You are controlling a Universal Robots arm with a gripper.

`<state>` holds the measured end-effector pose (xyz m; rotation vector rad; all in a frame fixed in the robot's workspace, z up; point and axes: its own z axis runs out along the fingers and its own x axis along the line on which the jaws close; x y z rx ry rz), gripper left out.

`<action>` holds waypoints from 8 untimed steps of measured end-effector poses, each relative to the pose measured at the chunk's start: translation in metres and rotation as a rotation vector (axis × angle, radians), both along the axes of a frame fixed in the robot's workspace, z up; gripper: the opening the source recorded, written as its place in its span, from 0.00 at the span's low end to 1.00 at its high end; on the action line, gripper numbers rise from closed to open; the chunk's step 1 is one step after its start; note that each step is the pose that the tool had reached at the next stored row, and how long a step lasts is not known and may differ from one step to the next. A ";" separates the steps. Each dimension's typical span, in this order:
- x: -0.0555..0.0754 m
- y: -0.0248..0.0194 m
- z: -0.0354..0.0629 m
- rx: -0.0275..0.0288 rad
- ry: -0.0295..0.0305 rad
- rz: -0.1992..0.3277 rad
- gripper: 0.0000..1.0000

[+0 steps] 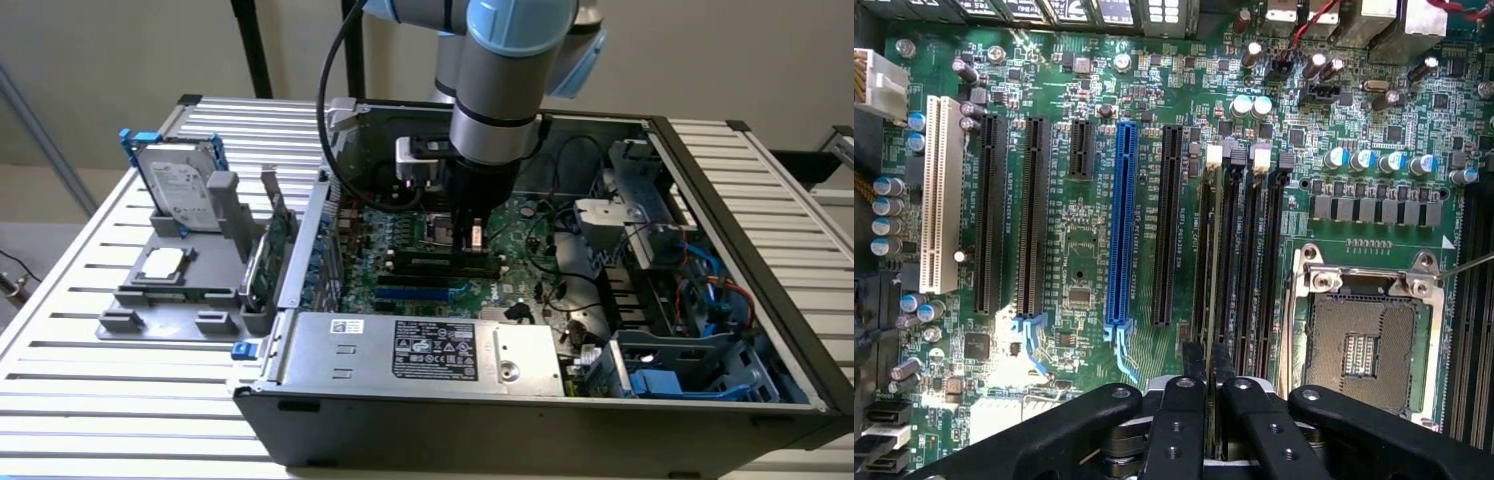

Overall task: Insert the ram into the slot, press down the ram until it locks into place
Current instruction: 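Insert the ram into the slot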

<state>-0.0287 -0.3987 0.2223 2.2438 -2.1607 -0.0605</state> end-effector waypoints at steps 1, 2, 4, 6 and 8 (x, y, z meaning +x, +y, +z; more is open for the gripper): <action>0.000 0.0000 -0.0001 -0.0002 0.0001 0.000 0.13; 0.000 0.0000 -0.0003 -0.0001 0.0000 0.000 0.13; 0.000 0.0000 -0.0010 -0.0001 0.0001 0.000 0.13; 0.000 0.0000 -0.0016 -0.0001 0.0001 0.000 0.13; 0.000 0.0000 -0.0019 -0.0002 0.0001 0.000 0.13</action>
